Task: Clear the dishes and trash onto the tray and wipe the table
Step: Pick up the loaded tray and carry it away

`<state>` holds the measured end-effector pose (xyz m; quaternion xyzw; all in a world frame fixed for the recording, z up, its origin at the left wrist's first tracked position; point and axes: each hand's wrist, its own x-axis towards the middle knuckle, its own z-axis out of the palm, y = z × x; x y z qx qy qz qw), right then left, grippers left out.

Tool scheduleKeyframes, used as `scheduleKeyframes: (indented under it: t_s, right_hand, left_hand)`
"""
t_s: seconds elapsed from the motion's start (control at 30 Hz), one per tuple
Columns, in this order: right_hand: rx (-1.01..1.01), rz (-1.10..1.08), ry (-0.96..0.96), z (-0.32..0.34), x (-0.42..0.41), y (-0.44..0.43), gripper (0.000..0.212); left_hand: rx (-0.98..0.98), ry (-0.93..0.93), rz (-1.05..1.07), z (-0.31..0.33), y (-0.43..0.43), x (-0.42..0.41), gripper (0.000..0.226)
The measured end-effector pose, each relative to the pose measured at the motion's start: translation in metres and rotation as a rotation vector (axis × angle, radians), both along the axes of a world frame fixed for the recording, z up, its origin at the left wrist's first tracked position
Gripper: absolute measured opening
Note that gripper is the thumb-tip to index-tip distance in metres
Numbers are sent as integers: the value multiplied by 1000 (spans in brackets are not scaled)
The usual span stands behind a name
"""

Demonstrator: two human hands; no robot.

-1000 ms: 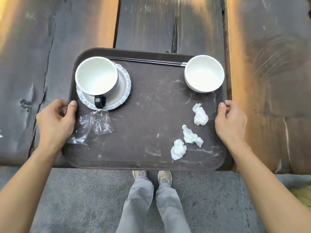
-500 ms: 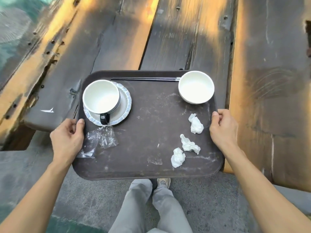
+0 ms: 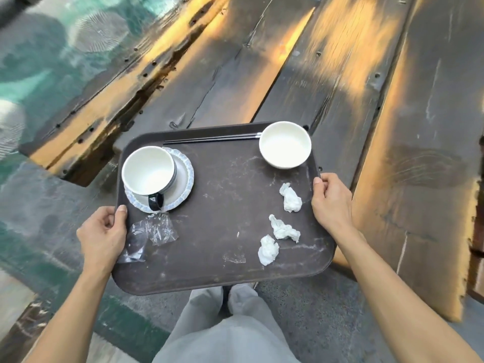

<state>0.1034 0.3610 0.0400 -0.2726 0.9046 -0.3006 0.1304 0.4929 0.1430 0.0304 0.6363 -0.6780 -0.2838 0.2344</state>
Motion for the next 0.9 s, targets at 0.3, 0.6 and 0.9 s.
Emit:
scheduleKeyframes:
  t_s: [0.3, 0.6, 0.9]
  right_hand:
    - [-12, 192, 6, 30, 64, -34, 20]
    - [15, 390, 13, 55, 181, -78, 22]
    - [5, 566, 69, 66, 312, -129, 26]
  left_hand:
    - [-19, 62, 183, 28, 40, 104, 26]
    - [-12, 93, 393, 38, 73, 255, 26]
    - [-41, 51, 555, 57, 112, 382, 29]
